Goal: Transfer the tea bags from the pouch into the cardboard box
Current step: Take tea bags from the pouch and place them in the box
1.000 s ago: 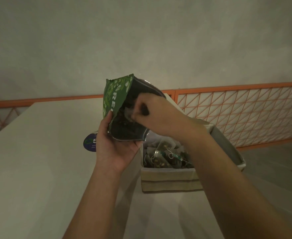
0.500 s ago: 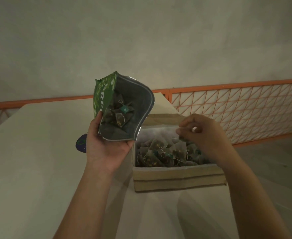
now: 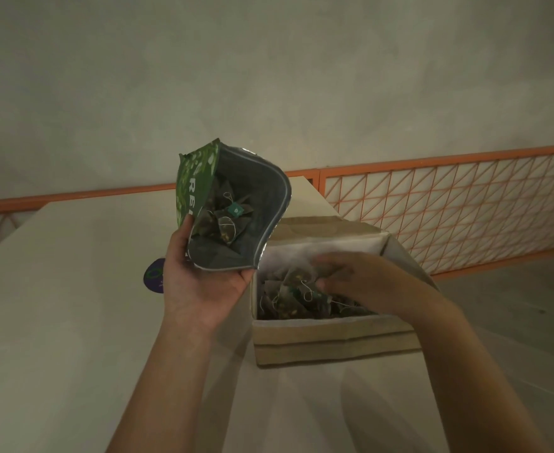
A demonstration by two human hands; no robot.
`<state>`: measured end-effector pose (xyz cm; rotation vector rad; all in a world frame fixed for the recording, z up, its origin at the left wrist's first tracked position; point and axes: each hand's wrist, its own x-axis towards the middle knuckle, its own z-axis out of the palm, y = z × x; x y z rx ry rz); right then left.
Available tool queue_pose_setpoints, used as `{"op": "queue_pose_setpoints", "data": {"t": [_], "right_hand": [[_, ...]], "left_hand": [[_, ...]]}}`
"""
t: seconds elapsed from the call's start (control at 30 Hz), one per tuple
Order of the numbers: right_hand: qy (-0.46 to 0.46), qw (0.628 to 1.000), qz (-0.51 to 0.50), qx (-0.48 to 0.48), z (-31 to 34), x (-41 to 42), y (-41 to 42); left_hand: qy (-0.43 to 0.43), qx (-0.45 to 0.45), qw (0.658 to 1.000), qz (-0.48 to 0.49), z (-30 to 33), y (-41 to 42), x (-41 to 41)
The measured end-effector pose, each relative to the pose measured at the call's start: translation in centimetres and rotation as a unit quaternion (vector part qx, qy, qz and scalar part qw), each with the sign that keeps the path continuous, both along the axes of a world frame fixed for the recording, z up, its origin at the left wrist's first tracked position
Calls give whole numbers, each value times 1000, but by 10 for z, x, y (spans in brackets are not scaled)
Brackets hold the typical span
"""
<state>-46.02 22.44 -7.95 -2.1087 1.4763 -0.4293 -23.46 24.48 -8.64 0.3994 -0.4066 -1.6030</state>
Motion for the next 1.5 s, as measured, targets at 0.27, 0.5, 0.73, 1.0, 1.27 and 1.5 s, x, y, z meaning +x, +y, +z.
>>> {"op": "queue_pose_setpoints", "data": {"t": [0.27, 0.5, 0.73, 1.0, 1.27, 1.5], "right_hand": [[58, 993, -40, -97, 1, 15, 1], [103, 991, 75, 46, 7, 35, 10], [-188, 930, 17, -316, 52, 73, 18], [128, 940, 117, -294, 70, 132, -26], [217, 914, 97, -329, 60, 141, -39], [-71, 955, 77, -277, 62, 116, -24]], "left_hand": [[9, -5, 1000, -9, -2, 0, 2], [18, -9, 1000, -17, -1, -2, 3], [-12, -20, 1000, -11, -1, -2, 4], [-1, 7, 1000, 27, -2, -2, 3], [-15, 11, 999, 26, 0, -2, 3], [-11, 9, 1000, 4, -1, -2, 4]]}}
